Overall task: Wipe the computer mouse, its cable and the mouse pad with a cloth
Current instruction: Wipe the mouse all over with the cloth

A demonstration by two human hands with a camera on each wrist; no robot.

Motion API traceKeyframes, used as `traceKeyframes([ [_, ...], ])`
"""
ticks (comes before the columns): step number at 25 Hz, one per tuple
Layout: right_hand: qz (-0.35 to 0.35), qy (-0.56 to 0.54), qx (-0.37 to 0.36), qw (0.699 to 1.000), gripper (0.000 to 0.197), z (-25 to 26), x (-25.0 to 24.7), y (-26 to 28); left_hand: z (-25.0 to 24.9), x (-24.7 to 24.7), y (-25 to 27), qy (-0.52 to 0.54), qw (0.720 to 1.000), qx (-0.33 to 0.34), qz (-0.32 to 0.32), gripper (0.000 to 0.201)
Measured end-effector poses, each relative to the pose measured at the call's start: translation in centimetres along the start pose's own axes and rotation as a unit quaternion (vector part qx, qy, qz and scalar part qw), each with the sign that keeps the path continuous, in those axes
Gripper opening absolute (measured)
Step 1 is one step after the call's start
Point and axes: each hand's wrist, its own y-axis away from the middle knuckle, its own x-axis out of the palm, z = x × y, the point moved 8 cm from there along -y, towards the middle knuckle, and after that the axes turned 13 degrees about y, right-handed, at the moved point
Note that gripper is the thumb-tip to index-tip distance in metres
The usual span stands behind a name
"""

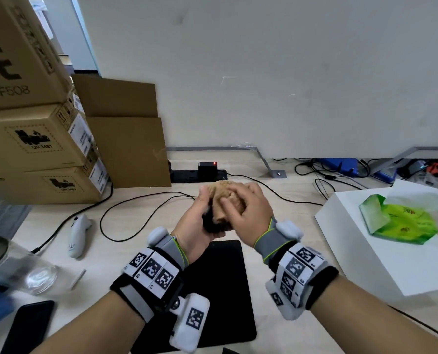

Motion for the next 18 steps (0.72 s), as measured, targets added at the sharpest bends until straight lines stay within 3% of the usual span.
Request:
traceKeyframes([
  [3,0.009,-0.062,0.154,0.986,0.025,-4.1,-0.4,-2.0,0.0,-0.6,0.4,-0.028,0.999,0.024,-0.009,0.043],
  [5,0.022,-0.131,0.207,0.969,0.008,-4.9,-0.9,-2.0,-0.3,-0.7,0.7,-0.053,0.998,0.035,-0.004,0.037],
  [7,0.0,-0.15,0.204,0.967,0.005,-4.9,-2.1,-2.1,-1.1,-1.1,0.9,-0.173,0.982,0.074,-0.008,0.051],
  [10,-0.012,-0.105,0.173,0.979,0.006,-4.0,-2.5,-2.1,-2.4,-0.8,1.3,-0.393,0.908,0.141,-0.007,0.085],
  [13,0.037,0.019,0.004,0.999,0.027,0.7,-0.4,0.1,-2.5,-0.8,0.8,-0.442,0.88,0.169,-0.027,0.104],
  [15,0.052,0.025,-0.075,0.995,0.036,2.9,0.1,1.1,-2.8,-1.1,0.8,-0.468,0.862,0.187,-0.05,0.104],
  [16,0.048,0.022,-0.066,0.996,0.035,2.4,-0.1,0.7,-2.7,-1.0,0.9,-0.462,0.865,0.19,-0.043,0.105],
  [18,0.032,0.025,0.029,0.999,0.027,-1.0,-0.4,-1.1,-2.6,-0.9,1.0,-0.453,0.874,0.175,-0.02,0.105],
])
